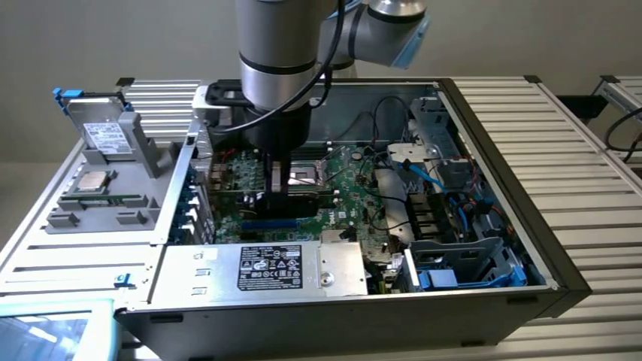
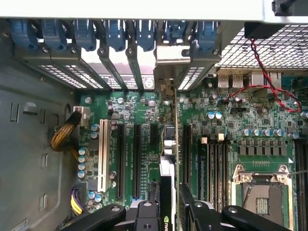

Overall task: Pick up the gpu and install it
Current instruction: 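Insert the gpu into the slot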

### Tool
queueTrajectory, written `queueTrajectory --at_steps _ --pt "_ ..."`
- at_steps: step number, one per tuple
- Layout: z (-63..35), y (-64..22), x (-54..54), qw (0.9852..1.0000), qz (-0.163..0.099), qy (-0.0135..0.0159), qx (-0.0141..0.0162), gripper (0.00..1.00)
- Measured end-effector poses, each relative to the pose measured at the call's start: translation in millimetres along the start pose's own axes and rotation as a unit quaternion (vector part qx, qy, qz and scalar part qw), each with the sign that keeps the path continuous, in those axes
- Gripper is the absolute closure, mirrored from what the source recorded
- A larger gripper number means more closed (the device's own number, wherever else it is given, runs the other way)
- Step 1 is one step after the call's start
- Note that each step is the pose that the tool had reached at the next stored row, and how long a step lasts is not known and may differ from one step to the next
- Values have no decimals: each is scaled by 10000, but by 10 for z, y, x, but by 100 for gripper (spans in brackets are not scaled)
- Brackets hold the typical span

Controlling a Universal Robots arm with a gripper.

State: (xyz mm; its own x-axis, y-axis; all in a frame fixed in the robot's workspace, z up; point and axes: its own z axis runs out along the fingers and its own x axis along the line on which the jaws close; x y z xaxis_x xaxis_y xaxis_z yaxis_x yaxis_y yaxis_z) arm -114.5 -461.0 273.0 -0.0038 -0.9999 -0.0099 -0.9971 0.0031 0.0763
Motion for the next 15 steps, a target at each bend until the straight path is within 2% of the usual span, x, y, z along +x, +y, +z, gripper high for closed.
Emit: queueTrajectory --at_steps 6,15 --pt "24 49 -7 10000 5 0 0 72" --pt "39 51 -8 10000 4 -2 1 72"
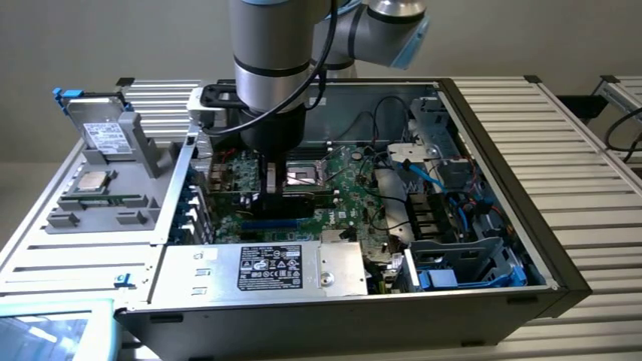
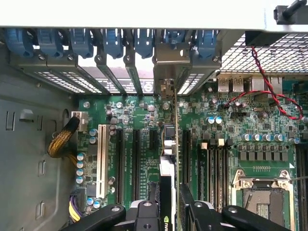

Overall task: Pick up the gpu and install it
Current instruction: 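Insert the gpu into the slot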

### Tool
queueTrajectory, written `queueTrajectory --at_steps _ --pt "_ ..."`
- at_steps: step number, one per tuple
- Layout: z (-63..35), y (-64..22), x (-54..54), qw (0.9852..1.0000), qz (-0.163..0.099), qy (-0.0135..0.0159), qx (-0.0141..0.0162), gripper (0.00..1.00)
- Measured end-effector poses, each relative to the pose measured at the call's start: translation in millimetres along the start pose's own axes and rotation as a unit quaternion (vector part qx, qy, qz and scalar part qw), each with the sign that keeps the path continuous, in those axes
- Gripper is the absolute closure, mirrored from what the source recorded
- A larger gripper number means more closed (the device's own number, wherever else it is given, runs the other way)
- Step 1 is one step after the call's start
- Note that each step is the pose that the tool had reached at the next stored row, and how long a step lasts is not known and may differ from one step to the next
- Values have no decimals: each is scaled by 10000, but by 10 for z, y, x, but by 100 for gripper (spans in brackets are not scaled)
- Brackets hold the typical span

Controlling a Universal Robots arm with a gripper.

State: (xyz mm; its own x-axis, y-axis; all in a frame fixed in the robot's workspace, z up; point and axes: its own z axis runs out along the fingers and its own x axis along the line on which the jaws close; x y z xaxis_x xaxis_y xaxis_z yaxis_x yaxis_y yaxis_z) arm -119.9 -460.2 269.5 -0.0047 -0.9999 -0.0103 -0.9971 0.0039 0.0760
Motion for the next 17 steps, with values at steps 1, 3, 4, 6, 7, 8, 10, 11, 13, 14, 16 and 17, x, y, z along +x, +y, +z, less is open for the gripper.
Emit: queueTrajectory --at_steps 1,3,4,6,7,8,10,11,13,14,16,17 --pt "6 0 0 10000 0 1 0 72" --pt "6 0 1 10000 0 3 -1 72" --pt "6 0 1 10000 0 4 -1 72" --pt "16 1 0 10000 0 1 0 72" --pt "25 2 0 10000 0 1 0 72" --pt "29 3 1 10000 0 2 0 72" --pt "28 3 1 10000 0 3 0 72" --pt "28 3 1 10000 0 3 0 72" --pt "29 3 1 10000 0 3 0 72" --pt "29 3 1 10000 0 3 0 72" --pt "30 3 0 10000 3 2 0 72" --pt "30 1 0 10000 7 2 1 72"
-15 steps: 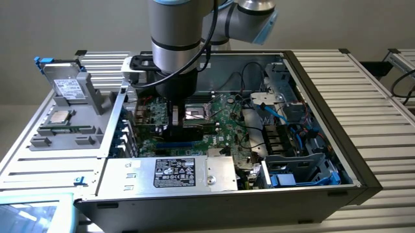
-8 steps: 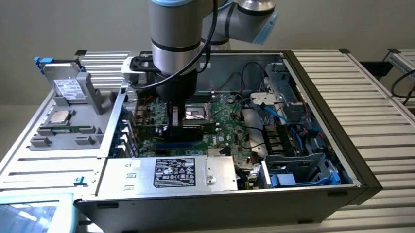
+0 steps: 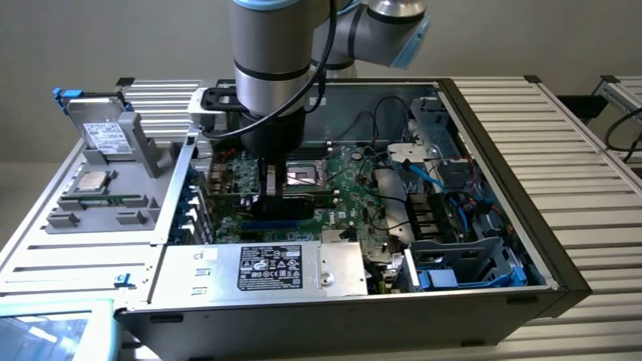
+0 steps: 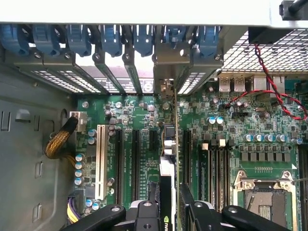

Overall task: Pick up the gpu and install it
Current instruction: 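Insert the gpu into the slot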

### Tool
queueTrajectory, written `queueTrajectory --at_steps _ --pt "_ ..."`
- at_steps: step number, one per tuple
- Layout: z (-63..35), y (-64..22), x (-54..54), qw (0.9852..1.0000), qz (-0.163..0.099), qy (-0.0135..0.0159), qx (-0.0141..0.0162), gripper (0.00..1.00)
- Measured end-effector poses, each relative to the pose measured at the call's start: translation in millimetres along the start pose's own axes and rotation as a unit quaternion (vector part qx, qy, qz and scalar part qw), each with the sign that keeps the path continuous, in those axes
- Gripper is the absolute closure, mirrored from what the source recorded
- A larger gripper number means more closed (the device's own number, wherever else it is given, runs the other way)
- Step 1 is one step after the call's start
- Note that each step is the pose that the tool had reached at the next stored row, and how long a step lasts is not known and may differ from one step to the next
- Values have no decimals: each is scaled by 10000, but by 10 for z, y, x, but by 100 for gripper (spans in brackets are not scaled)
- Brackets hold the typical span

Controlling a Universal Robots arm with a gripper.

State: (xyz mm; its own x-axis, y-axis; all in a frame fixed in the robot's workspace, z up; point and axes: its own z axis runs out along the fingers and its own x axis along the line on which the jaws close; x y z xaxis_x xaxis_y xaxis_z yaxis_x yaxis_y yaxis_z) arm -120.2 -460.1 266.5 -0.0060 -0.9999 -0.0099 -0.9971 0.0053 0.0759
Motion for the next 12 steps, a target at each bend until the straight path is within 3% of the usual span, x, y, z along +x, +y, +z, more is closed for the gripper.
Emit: queueTrajectory --at_steps 12 --pt "0 -10 -3 10000 47 -3 0 72"
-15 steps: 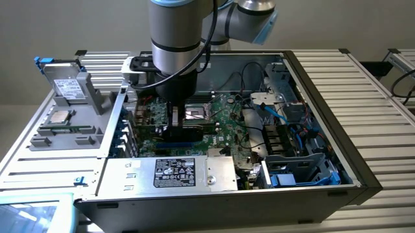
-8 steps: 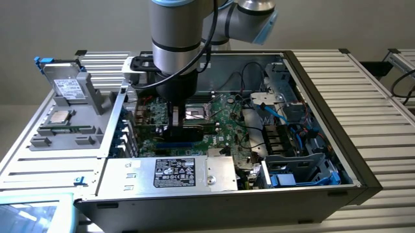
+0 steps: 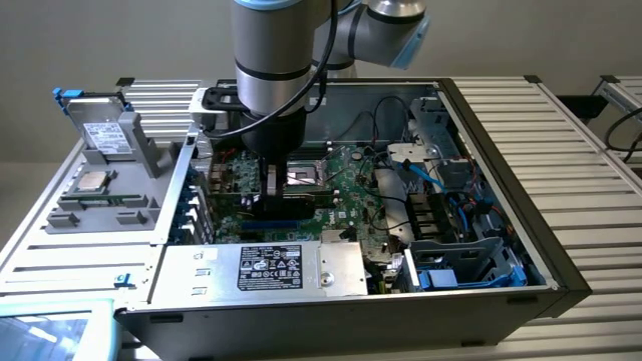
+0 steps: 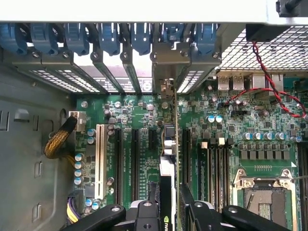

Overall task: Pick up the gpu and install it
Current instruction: 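Insert the gpu into the slot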

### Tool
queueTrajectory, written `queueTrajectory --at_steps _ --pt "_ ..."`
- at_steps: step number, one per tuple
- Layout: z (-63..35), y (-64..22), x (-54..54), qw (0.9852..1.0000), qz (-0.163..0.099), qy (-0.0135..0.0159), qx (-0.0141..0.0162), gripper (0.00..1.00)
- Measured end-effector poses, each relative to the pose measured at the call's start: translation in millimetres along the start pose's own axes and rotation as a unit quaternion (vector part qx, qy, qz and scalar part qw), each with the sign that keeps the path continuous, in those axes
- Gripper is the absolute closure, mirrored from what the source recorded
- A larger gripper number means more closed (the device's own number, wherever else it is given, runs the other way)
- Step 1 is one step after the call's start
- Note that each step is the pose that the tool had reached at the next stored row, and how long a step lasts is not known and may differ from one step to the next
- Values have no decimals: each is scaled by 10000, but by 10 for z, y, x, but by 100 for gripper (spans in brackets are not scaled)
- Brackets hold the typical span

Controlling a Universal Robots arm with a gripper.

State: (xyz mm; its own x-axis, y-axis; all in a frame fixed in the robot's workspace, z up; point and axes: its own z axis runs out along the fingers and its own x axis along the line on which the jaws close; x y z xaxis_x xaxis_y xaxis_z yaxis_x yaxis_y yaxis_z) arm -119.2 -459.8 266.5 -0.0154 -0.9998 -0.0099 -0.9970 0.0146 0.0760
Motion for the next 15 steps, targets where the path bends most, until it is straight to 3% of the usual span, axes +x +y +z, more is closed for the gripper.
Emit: queueTrajectory --at_steps 15 --pt "1 -9 3 9999 116 -6 1 72"
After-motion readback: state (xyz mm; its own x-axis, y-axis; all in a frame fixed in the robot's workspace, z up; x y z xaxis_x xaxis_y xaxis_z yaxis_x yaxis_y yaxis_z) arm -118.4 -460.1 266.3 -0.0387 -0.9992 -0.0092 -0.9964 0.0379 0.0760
